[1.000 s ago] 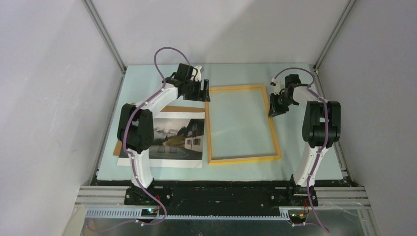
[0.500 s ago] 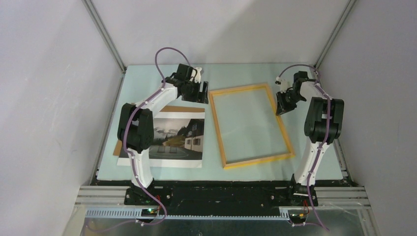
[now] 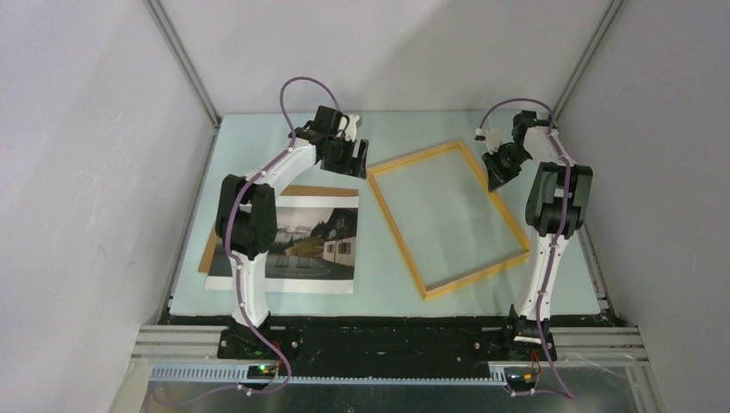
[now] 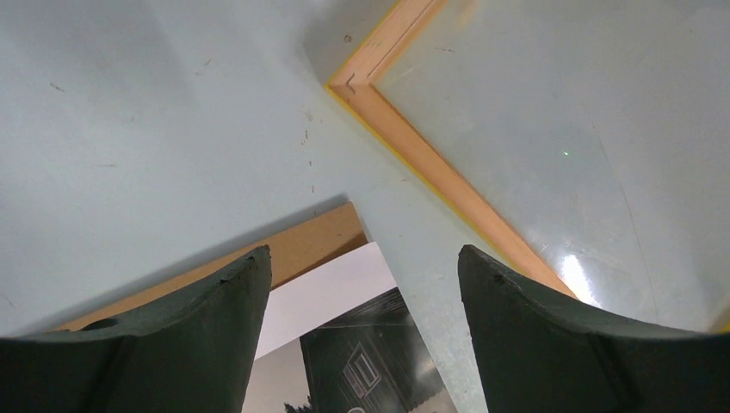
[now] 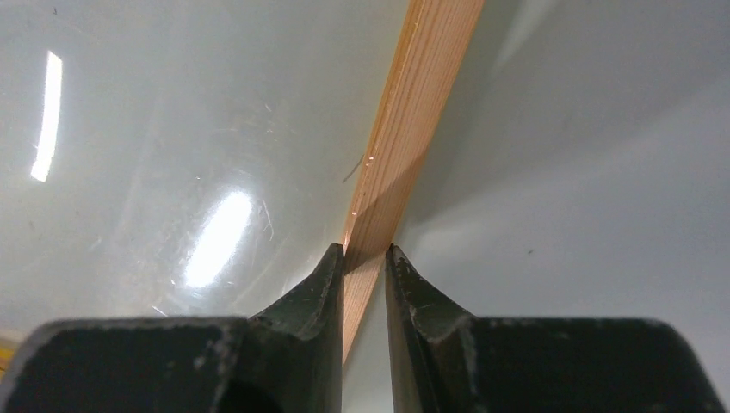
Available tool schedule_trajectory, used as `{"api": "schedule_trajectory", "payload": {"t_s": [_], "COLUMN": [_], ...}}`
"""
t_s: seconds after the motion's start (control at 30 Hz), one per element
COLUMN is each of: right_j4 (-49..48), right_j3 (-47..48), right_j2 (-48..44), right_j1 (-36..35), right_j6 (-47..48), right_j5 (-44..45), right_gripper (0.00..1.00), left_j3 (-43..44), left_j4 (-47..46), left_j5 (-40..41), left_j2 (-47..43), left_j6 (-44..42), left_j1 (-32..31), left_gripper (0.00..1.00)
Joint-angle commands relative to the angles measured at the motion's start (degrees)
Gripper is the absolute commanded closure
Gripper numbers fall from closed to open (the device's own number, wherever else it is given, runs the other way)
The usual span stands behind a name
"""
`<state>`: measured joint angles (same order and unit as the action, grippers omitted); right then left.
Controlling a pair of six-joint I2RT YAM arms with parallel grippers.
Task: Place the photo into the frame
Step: Place the photo frame item in the photo frame.
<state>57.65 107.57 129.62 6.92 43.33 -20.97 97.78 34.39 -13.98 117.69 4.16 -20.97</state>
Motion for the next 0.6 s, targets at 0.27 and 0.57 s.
{"api": "schedule_trajectory", "payload": {"t_s": [0.27,0.57], "right_j4": [4.3,2.0], "right_j3": [8.4,4.2], "right_j2": [6.0,3.0], "right_j1": [-6.7,-11.7], "right_j6": [16.2,18.6], "right_j5": [0.5,-0.3], "right_gripper": [1.00,1.00], "left_j3": [10.0,12.6], "left_j4": [1.9,2.2], "left_j5": [-2.0,-1.9], "left_j2": [7.5,11.4], "left_j6": [0.8,2.7], "left_j1": [0.1,-0.1], "left_gripper": [0.16,0.17]}}
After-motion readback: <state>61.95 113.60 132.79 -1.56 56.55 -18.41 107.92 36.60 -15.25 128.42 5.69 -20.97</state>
